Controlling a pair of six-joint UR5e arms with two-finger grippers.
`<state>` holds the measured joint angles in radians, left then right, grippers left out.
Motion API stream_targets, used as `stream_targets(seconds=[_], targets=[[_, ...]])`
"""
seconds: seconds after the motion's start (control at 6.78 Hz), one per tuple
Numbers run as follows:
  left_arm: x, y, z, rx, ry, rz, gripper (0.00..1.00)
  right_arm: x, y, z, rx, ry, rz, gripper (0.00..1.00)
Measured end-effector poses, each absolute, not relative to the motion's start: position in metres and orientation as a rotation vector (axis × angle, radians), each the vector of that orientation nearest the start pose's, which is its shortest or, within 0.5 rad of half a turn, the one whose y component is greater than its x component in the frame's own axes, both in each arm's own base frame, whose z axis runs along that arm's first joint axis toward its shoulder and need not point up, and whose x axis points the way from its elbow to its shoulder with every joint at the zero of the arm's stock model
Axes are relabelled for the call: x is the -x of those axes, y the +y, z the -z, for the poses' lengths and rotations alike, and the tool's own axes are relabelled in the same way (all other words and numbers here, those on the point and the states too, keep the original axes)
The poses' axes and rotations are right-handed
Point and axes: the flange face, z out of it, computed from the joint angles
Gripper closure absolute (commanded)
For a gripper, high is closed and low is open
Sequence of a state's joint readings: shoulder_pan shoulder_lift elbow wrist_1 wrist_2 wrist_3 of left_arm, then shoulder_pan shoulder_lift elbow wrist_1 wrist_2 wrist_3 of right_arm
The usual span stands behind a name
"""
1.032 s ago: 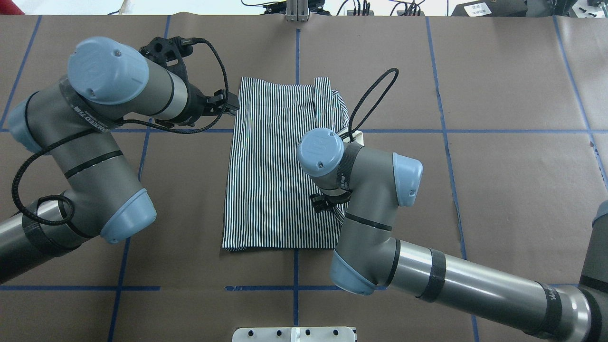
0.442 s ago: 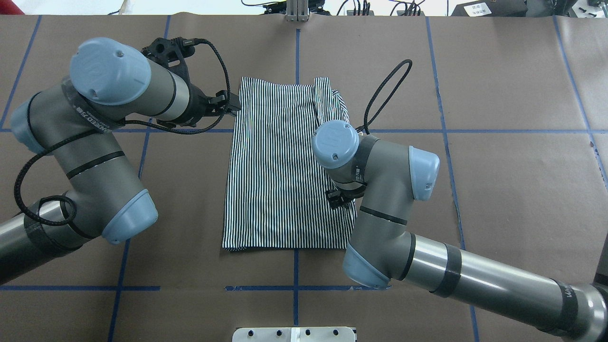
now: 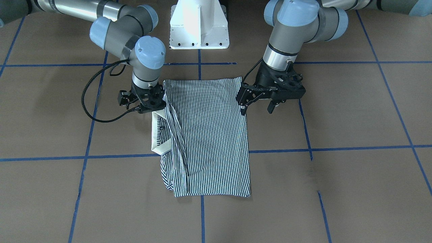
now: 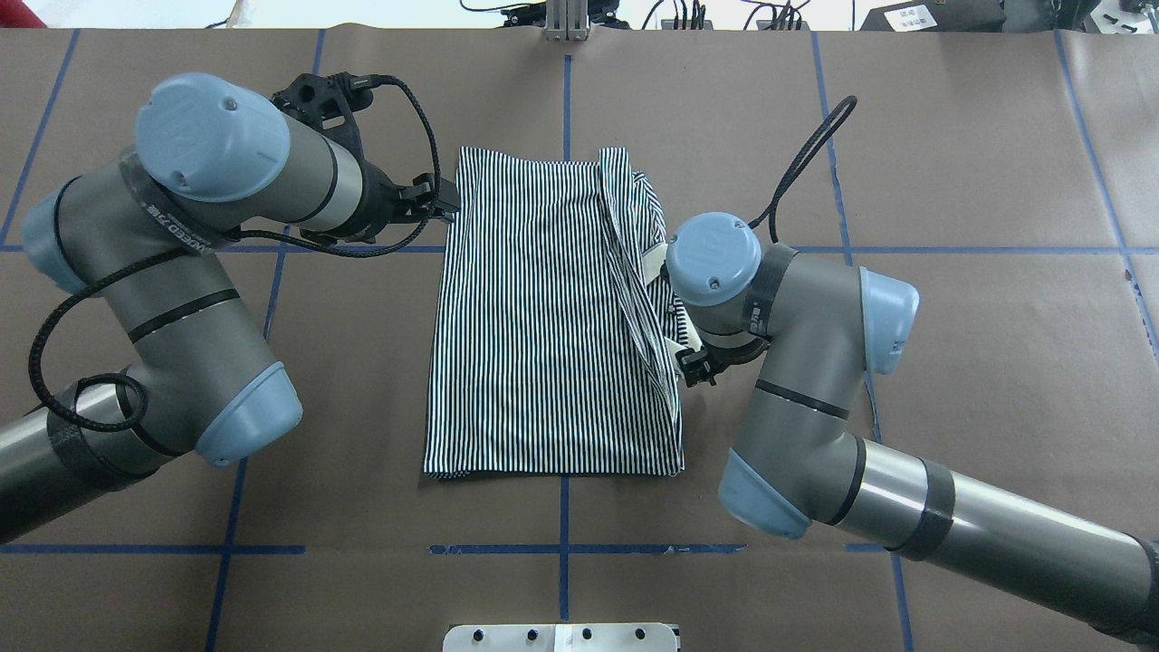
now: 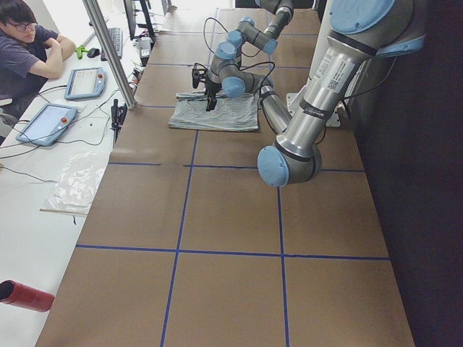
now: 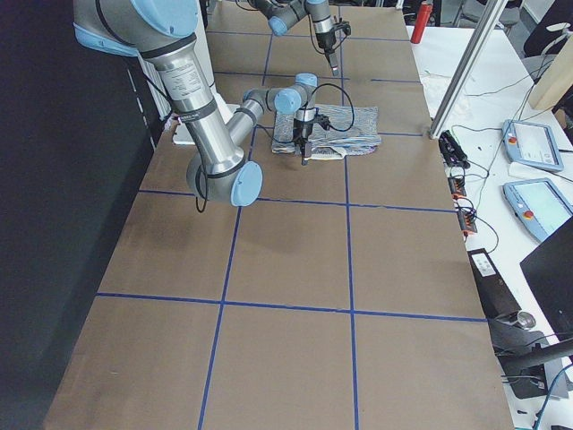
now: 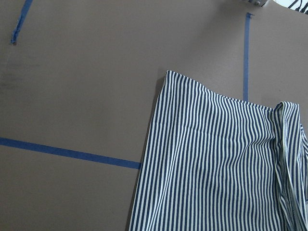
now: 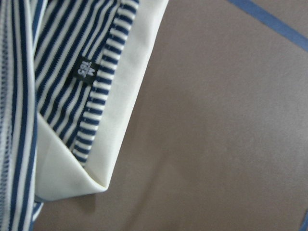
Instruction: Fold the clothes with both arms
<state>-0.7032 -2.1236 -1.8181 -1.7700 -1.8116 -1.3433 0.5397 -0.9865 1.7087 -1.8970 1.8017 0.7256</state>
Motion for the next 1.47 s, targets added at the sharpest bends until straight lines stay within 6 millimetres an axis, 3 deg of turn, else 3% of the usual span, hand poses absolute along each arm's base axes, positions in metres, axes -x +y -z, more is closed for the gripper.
stream_targets(seconds=[0.15, 0.44, 0.59, 0.88, 1.47], targets=[[-0.411, -0.492, -0.211, -0.252, 0.994, 0.312, 0.0, 0.504, -0.444, -0.29, -0.087, -0.476, 0.345, 0.0], [-0.41, -0.492, -0.212, -0.255, 0.993, 0.308, 0.0, 0.545, -0.483, -0.246, -0.115, -0.516, 0.339, 0.0], [-0.41, -0.492, -0.212, -0.256, 0.992, 0.306, 0.0, 0.567, -0.499, -0.238, -0.132, -0.536, 0.335, 0.0], [-0.411, -0.493, -0.216, -0.258, 0.993, 0.305, 0.0, 0.586, -0.509, -0.232, -0.143, -0.55, 0.335, 0.0], [-0.415, -0.497, -0.222, -0.261, 0.996, 0.304, 0.0, 0.59, -0.509, -0.256, -0.112, -0.523, 0.335, 0.0]])
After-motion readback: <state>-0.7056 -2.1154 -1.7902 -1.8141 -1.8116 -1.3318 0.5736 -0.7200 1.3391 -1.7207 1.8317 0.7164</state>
